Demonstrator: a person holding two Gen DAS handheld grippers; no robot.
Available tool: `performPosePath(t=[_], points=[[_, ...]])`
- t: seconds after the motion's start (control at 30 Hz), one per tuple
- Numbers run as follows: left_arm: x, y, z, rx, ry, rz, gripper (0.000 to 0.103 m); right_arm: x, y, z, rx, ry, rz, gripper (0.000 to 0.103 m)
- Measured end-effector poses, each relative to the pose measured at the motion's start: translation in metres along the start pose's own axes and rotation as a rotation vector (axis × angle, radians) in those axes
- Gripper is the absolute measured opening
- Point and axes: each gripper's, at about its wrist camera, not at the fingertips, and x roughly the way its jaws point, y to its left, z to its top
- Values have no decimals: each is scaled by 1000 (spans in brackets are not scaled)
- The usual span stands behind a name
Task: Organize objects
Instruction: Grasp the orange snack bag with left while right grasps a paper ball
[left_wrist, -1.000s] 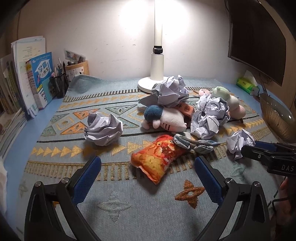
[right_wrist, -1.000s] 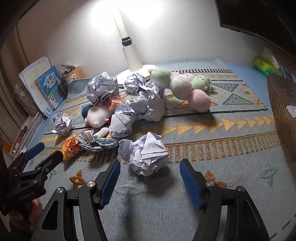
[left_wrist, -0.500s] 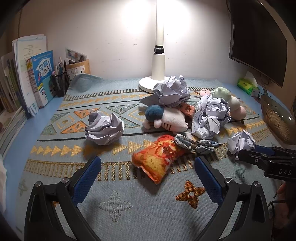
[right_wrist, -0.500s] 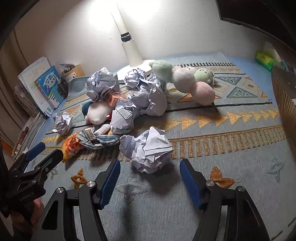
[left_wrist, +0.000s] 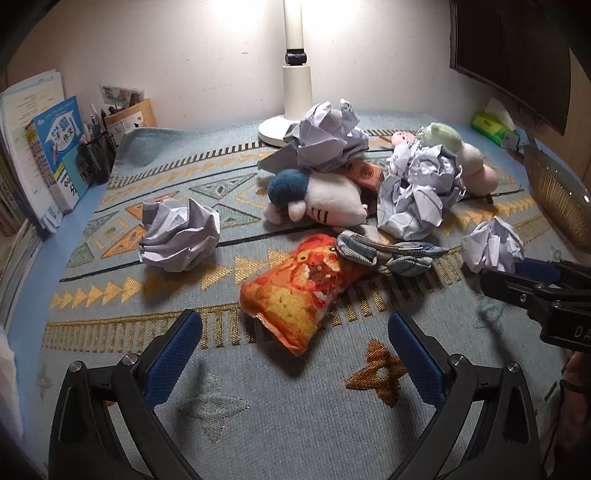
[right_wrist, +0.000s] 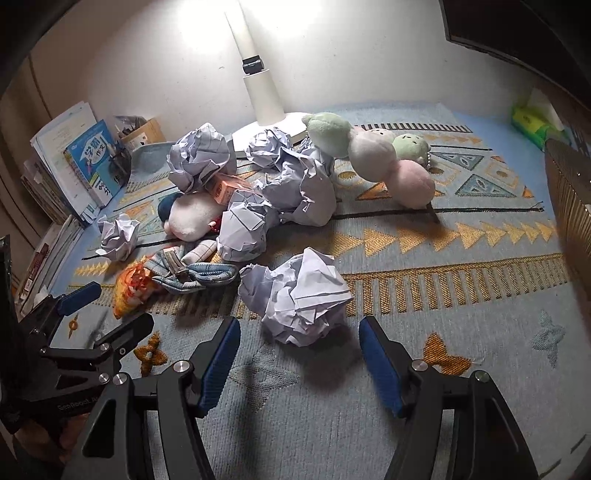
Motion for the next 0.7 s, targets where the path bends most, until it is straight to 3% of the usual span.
performPosePath(t=[0.2, 0.27, 0.33, 0.4, 0.43, 0.53, 0.7], points=[[9, -1, 13, 28, 1, 8, 101, 12, 5, 9, -23, 33, -8, 65], [18, -4, 15, 64, 43, -19, 99, 9, 6, 8, -34, 21, -2, 65], [23, -6, 14, 71, 81, -85, 87, 9, 6, 7, -36, 21, -5, 65], [20, -4, 14, 61, 69, -102, 82, 9, 6, 8, -38, 18, 5, 56], [20, -2, 13, 54, 70, -103, 73, 9, 8, 7, -44, 18, 14, 50], [16, 6, 11, 11, 57, -118, 51, 7, 12, 6, -64, 5, 14, 44], [8, 12, 8, -25, 30, -131, 42, -1, 13, 4, -64, -27, 22, 42]])
